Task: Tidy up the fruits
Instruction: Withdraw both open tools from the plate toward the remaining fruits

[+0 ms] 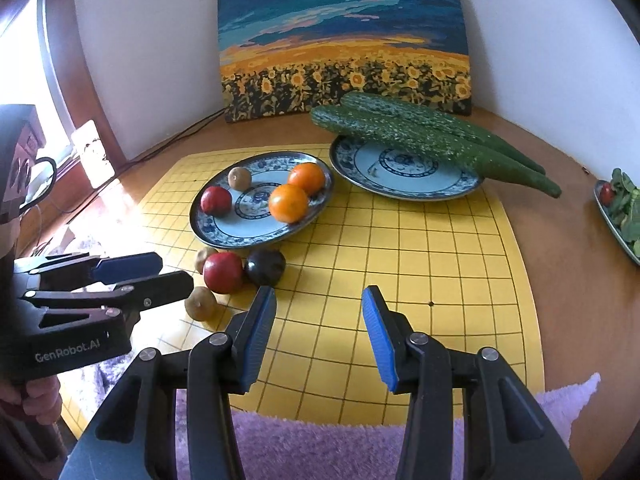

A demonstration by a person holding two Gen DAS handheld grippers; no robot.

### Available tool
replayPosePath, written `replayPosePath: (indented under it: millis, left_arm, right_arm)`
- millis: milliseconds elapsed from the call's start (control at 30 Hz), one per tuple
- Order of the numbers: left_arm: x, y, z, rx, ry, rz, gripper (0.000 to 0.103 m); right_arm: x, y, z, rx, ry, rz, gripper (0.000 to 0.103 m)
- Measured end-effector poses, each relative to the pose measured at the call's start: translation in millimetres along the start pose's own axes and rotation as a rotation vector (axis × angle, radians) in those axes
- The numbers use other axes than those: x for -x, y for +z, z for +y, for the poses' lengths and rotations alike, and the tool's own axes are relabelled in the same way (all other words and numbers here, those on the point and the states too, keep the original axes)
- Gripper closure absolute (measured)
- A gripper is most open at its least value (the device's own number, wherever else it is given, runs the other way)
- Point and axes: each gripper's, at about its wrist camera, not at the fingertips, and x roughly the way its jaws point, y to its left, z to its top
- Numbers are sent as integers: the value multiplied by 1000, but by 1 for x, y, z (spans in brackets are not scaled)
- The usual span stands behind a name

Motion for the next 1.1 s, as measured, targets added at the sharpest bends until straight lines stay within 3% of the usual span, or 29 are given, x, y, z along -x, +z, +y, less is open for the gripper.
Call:
replayPosePath:
  millis: [600,867,1100]
  left_arm:
    - [-19,-9,-9,-8,-17,42,59]
    - [-21,-10,-11,-19,-36,35,78]
    - [-14,-10,0,-7,-22,13,78]
  right_arm:
    - [-6,-7,-7,-16,6,21,57]
    - [-8,-7,-6,-16,9,27,57]
    - [-10,-6,4,-5,14,33,57]
